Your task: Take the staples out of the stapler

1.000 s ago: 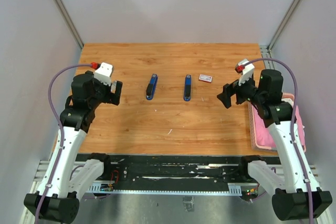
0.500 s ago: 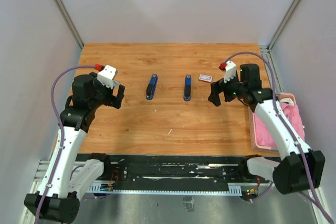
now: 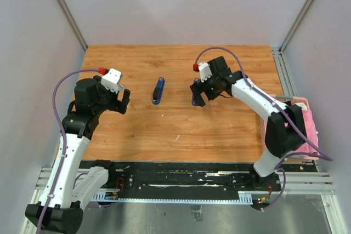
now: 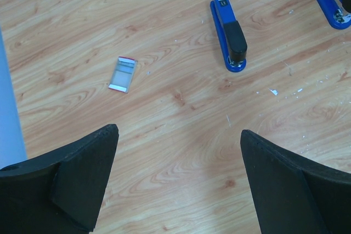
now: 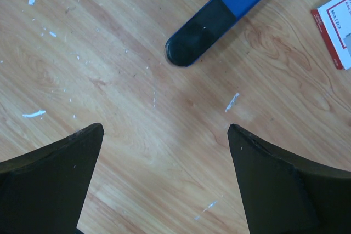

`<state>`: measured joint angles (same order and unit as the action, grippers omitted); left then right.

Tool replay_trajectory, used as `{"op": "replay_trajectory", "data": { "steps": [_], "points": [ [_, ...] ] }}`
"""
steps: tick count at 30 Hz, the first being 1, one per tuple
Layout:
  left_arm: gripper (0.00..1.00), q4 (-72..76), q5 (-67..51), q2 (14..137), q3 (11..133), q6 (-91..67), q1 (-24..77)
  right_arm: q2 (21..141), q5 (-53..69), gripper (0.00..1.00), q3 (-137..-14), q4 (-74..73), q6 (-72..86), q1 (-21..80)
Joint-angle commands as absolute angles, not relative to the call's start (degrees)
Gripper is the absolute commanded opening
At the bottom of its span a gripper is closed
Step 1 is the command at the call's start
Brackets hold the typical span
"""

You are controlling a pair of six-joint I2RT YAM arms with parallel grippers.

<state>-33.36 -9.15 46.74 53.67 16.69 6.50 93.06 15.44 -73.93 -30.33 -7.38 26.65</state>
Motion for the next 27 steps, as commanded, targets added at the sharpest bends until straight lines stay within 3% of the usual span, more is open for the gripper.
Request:
{"op": "replay_trajectory", "data": {
  "steps": [1, 8, 16, 25, 27],
  "points": [
    [0.98, -33.2, -9.7, 46.5, 53.6, 17.2, 6.2, 99.0, 13.6, 0.99, -80.2, -34.0, -3.3, 27.4],
    [0.98, -32.5, -9.4, 44.6, 52.7, 17.2, 6.2, 110.4, 15.2, 0.99, -92.4, -39.1, 3.1, 27.6],
    [0.98, -32.4, -8.9, 45.5, 53.1, 17.3, 6.2, 116.9, 7.5, 0.99, -98.9, -41.2, 4.9, 27.9],
    [0.98, -32.2, -8.5, 45.7, 52.7, 17.5, 6.2, 120.2, 6.8, 0.85, -101.0, -41.8, 5.4, 28.9],
    [0.98, -32.0, -8.5, 45.7, 52.7, 17.6, 6.2, 120.6, 6.9, 0.75, -100.9, -41.8, 5.1, 29.1]
  ]
}}
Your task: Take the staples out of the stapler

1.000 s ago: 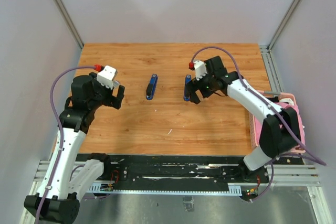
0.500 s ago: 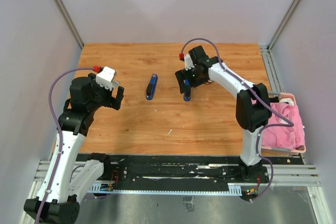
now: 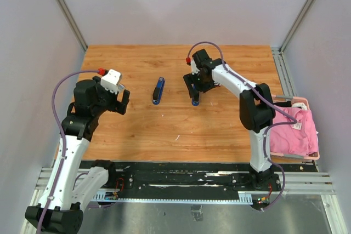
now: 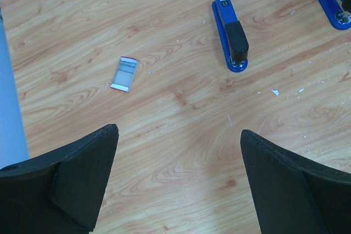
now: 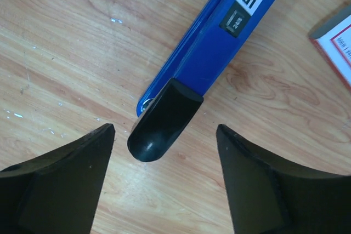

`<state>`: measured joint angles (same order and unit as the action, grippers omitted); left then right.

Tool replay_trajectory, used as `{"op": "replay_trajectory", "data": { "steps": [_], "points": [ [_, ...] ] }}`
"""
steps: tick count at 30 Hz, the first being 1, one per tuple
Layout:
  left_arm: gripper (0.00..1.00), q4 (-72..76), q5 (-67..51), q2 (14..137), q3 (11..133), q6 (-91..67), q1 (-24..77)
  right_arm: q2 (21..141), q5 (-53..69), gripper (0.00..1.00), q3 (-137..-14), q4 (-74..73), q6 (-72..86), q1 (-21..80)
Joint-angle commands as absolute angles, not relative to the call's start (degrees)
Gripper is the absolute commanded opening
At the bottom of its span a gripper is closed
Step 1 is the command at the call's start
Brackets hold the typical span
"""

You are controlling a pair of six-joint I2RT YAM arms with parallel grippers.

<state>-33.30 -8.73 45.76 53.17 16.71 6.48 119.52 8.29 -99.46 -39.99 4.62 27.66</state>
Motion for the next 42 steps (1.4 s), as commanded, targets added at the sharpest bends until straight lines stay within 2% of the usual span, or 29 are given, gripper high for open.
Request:
{"op": "replay_trajectory", "data": {
  "steps": [1, 4, 11, 14, 23, 32, 42],
  "points": [
    [0.98, -32.0, -8.5, 45.7, 52.7, 17.6, 6.2, 120.6, 6.9, 0.71, -100.8, -41.8, 4.9, 29.0],
    [0.98, -32.0, -8.6, 45.6, 52.6, 17.6, 6.2, 120.6, 6.2, 0.58, -100.4, -41.8, 4.5, 29.1],
    [0.98, -32.0, -9.3, 45.8, 52.6, 17.5, 6.2, 117.5, 4.9, 0.38, -97.4, -41.6, 1.6, 29.2],
    [0.98, -32.1, -9.7, 46.0, 52.6, 17.5, 6.2, 115.5, 5.0, 0.32, -95.7, -41.2, -0.8, 29.2],
    [0.98, -32.4, -11.3, 47.1, 53.4, 17.6, 6.2, 107.4, 9.2, 0.29, -88.2, -39.9, -11.5, 29.9],
    [0.98, -31.6, -11.9, 51.6, 56.3, 22.5, 10.8, 97.2, 12.7, 0.29, -71.6, -32.7, -24.3, 31.4],
    [0.98, -30.5, -22.0, 57.4, 58.8, 29.6, 18.0, 92.1, 20.7, 0.30, -65.7, -30.9, -29.3, 31.9]
  ]
}}
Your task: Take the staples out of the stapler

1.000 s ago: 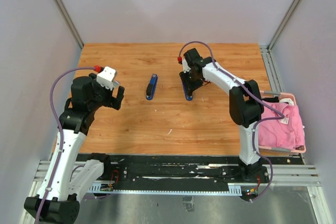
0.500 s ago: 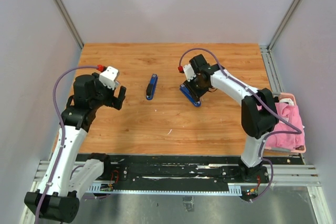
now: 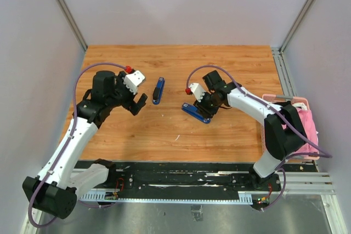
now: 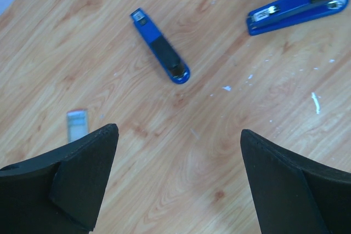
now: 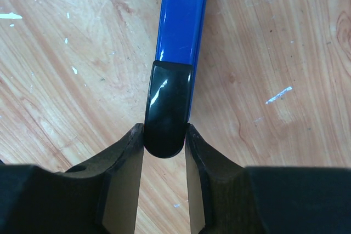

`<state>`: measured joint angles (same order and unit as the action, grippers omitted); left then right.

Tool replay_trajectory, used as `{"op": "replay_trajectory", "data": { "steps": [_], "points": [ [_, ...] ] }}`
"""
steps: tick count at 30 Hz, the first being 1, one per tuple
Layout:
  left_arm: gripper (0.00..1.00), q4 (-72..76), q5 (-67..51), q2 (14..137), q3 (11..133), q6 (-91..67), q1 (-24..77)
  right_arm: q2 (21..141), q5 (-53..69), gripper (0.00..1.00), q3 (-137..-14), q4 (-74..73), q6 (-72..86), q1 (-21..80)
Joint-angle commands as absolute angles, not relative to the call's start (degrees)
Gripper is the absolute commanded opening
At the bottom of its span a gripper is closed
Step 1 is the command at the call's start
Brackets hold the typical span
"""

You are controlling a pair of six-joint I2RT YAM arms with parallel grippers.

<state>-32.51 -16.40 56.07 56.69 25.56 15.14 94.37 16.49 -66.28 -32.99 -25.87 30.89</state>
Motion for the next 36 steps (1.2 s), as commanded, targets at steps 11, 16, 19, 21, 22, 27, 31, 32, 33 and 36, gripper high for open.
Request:
{"op": "replay_trajectory", "data": {
  "steps": [11, 16, 19, 21, 22, 27, 31, 32, 33, 36],
  "points": [
    [0.98, -26.4, -27.2, 63.5, 58.8, 31.3, 22.1, 93.1, 21.3, 0.36, -64.2, -29.6, -30.0, 31.8],
    [0.98, -24.8, -27.5, 65.6, 58.1, 32.1, 24.3, 92.8, 20.0, 0.55, -65.2, -30.5, -30.0, 31.9],
    [0.98, -24.0, -26.5, 67.0, 58.2, 33.1, 26.2, 91.0, 19.0, 0.68, -66.4, -31.9, -29.9, 31.5],
    [0.98, -23.9, -25.1, 68.6, 59.2, 33.8, 27.8, 89.4, 19.3, 0.73, -67.1, -32.8, -29.3, 30.6],
    [0.98, -24.0, -24.4, 69.5, 59.8, 34.3, 28.7, 88.4, 19.9, 0.75, -67.6, -33.8, -28.9, 29.8],
    [0.98, -24.3, -23.0, 76.7, 64.4, 37.3, 33.5, 83.7, 25.5, 0.80, -69.7, -38.6, -24.0, 23.0],
    [0.98, -29.4, -31.3, 84.3, 69.8, 45.4, 35.4, 79.8, 30.7, 0.83, -68.4, -40.4, -21.0, 16.4],
    [0.98, -30.8, -33.2, 86.0, 71.4, 47.0, 36.1, 78.9, 31.7, 0.84, -67.7, -40.7, -20.4, 14.6],
    [0.98, -31.8, -33.8, 87.8, 72.9, 47.7, 37.2, 78.1, 32.7, 0.84, -67.0, -40.8, -20.0, 13.0],
    [0.98, -36.9, -33.3, 94.4, 78.0, 52.4, 41.0, 76.7, 33.4, 0.84, -66.0, -42.2, -19.7, 8.0]
  ]
}}
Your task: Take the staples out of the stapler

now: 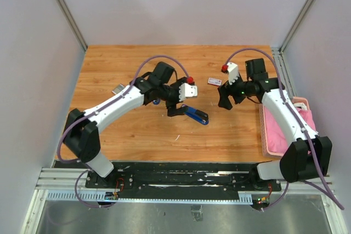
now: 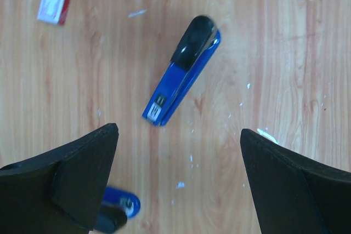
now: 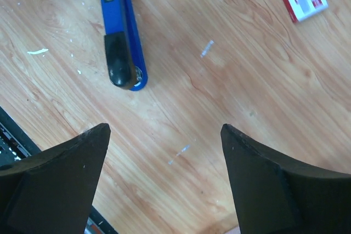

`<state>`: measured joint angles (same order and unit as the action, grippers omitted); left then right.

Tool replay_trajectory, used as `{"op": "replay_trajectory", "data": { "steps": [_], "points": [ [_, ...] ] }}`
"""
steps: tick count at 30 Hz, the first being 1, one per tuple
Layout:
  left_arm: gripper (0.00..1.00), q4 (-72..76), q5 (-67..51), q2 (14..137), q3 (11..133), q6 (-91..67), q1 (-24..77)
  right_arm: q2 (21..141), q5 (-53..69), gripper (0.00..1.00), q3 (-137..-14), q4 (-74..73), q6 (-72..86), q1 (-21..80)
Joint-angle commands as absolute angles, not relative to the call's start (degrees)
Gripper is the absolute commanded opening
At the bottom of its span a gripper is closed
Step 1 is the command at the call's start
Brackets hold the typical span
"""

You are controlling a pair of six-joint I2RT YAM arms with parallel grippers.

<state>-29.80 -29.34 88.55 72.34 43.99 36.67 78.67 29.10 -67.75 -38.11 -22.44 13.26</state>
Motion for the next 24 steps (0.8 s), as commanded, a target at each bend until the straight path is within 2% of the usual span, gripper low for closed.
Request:
{"op": "replay_trajectory", "data": {
  "steps": [1, 6, 13, 24],
  "points": [
    [0.98, -38.0, -32.1, 96.4, 79.7, 53.7, 42.3, 76.4, 33.3, 0.84, -65.9, -42.9, -19.8, 6.7],
    [0.98, -40.4, -30.0, 104.8, 86.5, 57.7, 46.2, 74.5, 35.7, 0.84, -65.0, -44.7, -19.8, 2.3],
    [1.00, -43.7, -25.8, 113.5, 94.6, 61.0, 48.8, 72.2, 34.7, 0.84, -63.7, -43.0, -20.1, 1.7],
    [0.91, -45.6, -21.5, 122.6, 102.5, 58.7, 50.4, 70.7, 34.8, 0.84, -62.6, -41.9, -20.4, 0.7]
  ]
}}
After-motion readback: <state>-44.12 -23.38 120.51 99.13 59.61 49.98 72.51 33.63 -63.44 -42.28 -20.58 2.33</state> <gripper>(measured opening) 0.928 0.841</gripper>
